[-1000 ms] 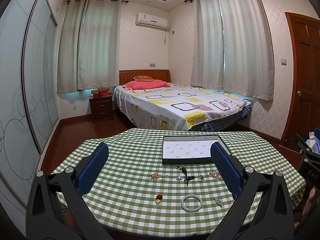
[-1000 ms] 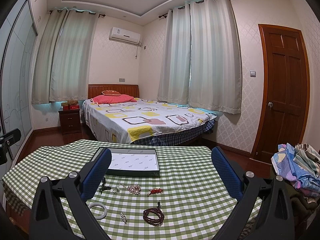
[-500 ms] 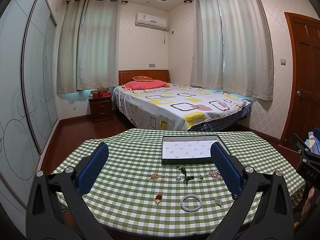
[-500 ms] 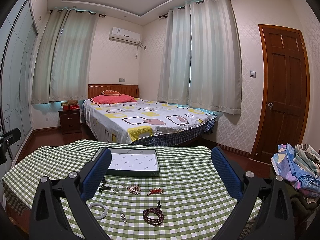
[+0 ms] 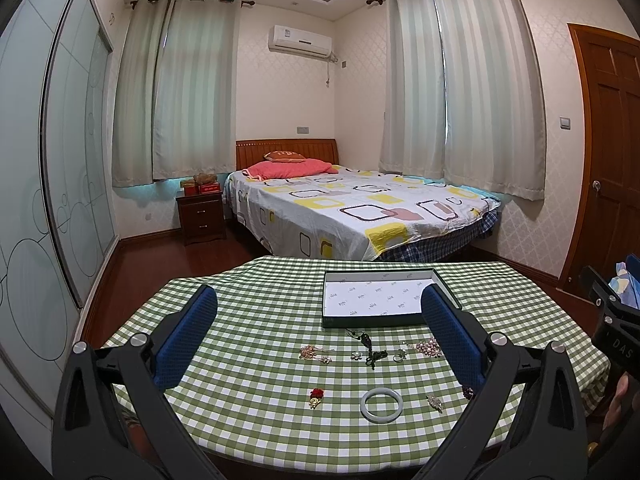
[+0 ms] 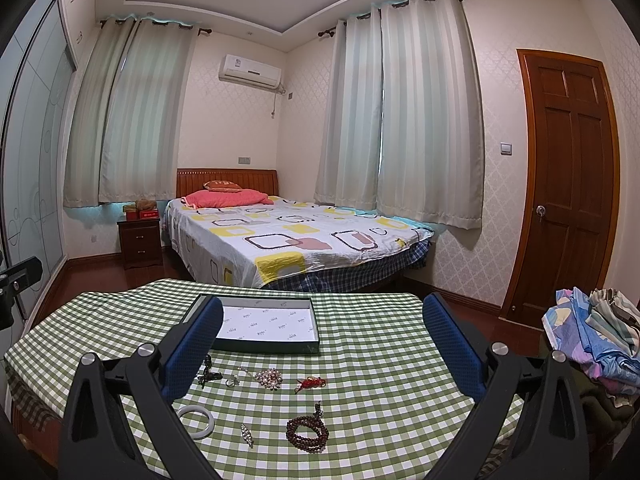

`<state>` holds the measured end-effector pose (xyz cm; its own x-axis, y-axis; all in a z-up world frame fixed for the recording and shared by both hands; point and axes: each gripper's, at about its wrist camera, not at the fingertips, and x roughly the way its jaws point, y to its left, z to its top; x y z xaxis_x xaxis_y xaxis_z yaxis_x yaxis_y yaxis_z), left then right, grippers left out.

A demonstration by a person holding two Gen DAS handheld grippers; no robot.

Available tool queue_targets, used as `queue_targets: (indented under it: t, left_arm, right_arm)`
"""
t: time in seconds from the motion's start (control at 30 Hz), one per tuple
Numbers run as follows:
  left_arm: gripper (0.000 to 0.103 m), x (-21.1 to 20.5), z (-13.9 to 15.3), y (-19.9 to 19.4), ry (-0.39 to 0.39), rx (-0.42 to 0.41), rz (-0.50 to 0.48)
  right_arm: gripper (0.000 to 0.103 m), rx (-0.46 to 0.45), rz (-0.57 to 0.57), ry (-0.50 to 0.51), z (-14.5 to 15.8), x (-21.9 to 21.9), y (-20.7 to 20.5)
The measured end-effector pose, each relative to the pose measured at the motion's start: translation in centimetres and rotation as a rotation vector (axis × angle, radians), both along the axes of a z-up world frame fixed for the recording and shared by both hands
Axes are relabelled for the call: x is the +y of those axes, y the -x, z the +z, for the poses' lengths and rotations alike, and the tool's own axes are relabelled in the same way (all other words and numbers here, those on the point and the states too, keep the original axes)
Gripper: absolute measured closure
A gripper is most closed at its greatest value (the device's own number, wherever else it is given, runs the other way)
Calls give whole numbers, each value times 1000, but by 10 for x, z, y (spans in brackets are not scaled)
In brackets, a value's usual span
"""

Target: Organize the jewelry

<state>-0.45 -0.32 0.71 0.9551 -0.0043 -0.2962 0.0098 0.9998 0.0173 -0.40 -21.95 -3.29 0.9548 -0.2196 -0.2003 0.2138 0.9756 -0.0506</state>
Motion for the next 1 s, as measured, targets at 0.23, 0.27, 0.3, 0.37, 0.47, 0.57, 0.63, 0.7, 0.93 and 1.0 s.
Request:
queue_targets:
  t: [0.23, 0.27, 0.3, 0.37, 0.47, 0.57, 0.63, 0.7, 0.93, 1.0]
  left_arm:
    - [4, 0, 0, 0, 2, 0, 1]
    - [4, 0, 0, 0, 1, -1, 0]
    - [4, 0, 0, 0, 0, -1, 0]
    - [4, 0, 0, 0, 1, 0, -1]
    - [4, -1, -1, 0, -1, -1, -3]
    - [4, -1, -1, 0, 1, 0, -2]
    - [4, -2, -1, 1, 0, -1, -2]
    - [4, -2, -2, 1, 0, 0, -3]
    - [4, -3, -4, 2, 0, 5, -3]
    - [4, -2, -4, 1, 1, 6, -3]
  right_arm:
    - [6, 0, 0, 1, 0, 0, 0]
    - [6, -1, 0, 1, 0, 0, 0]
    - [6, 0, 0, 1, 0, 0, 0]
    - [6, 0, 0, 0, 0, 0, 0]
    - [6, 0, 0, 1, 0, 0, 0]
    - [6, 0, 1, 1, 0, 0, 0]
    - [6, 1, 0, 2, 0, 0, 0]
    - [6, 0, 0, 1, 0, 0, 0]
    - [6, 3, 1, 1, 1, 2, 1]
    - [6, 3, 1, 1, 1, 2, 1]
